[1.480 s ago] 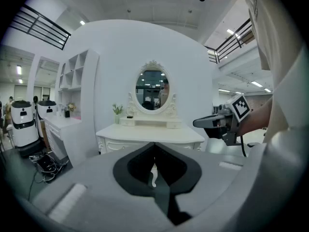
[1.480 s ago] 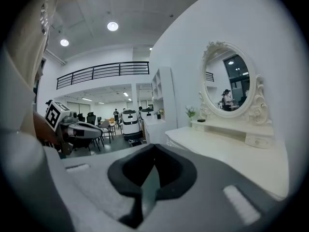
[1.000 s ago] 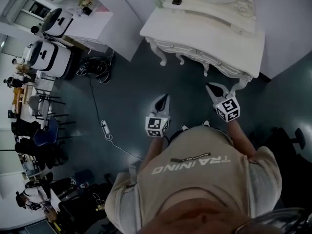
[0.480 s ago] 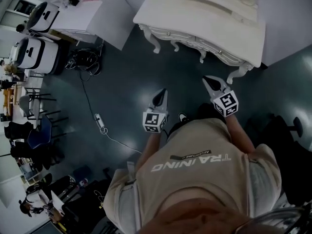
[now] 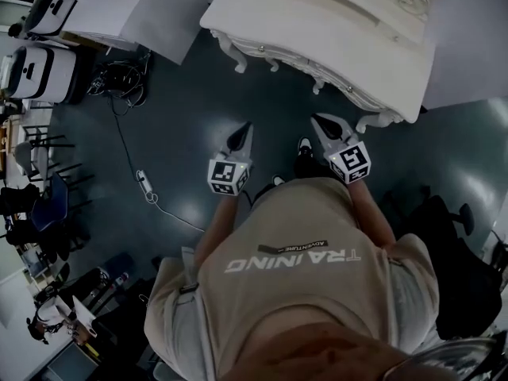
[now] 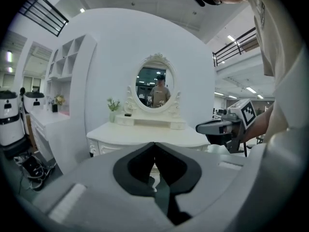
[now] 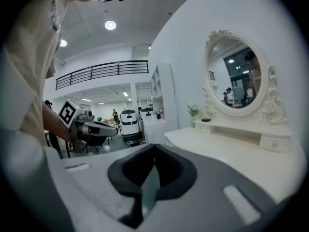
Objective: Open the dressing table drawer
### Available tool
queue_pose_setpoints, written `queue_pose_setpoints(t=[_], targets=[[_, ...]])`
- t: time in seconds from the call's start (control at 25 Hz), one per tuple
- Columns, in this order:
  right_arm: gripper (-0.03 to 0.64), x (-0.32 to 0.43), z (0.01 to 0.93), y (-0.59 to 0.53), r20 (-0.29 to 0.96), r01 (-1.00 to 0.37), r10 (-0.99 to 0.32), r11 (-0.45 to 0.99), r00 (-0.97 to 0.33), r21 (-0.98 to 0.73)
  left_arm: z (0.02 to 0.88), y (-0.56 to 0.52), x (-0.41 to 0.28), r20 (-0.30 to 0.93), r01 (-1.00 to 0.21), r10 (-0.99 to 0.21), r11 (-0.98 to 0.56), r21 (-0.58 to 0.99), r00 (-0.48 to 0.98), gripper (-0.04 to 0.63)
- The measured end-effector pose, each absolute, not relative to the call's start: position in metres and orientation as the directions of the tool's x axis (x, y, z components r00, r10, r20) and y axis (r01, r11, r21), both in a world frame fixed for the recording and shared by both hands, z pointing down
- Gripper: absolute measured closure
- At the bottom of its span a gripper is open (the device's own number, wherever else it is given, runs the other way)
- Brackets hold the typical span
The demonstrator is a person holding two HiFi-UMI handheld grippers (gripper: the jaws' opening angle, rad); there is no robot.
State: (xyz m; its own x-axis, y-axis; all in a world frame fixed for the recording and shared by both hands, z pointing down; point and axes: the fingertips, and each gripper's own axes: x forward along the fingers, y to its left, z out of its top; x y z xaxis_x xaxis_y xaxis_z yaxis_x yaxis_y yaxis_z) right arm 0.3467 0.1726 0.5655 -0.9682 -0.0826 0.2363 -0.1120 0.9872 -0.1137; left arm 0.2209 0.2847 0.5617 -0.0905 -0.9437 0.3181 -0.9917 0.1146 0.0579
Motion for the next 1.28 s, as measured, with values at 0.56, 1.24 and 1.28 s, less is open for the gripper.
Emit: queue_pose_setpoints(t=[0.56, 1.24, 1.28], targets=[[0.614, 0.238, 0.575, 0.052, 0.264, 0.037, 0.045, 0.999, -0.963, -0.037, 0.524, 0.175, 0.125, 0.254, -0.932, -0.921, 0.337, 0.132, -0.296, 0.588], [0.614, 0.068, 0.565, 0.004, 0.301, -0.150, -0.147, 0.989, -0.942, 0.012, 0.530, 0.153, -0.057, 0.246, -0.983, -0.954, 0.181, 0.024, -0.169, 0.588], [0.614, 0.061, 0.565, 0.000, 0.301, -0.174, -0.170, 0.985, -0.938, 0.012, 0.532, 0.151, -0.065, 0.247, -0.987, -0.957, 0.161, 0.024, -0.150, 0.588]])
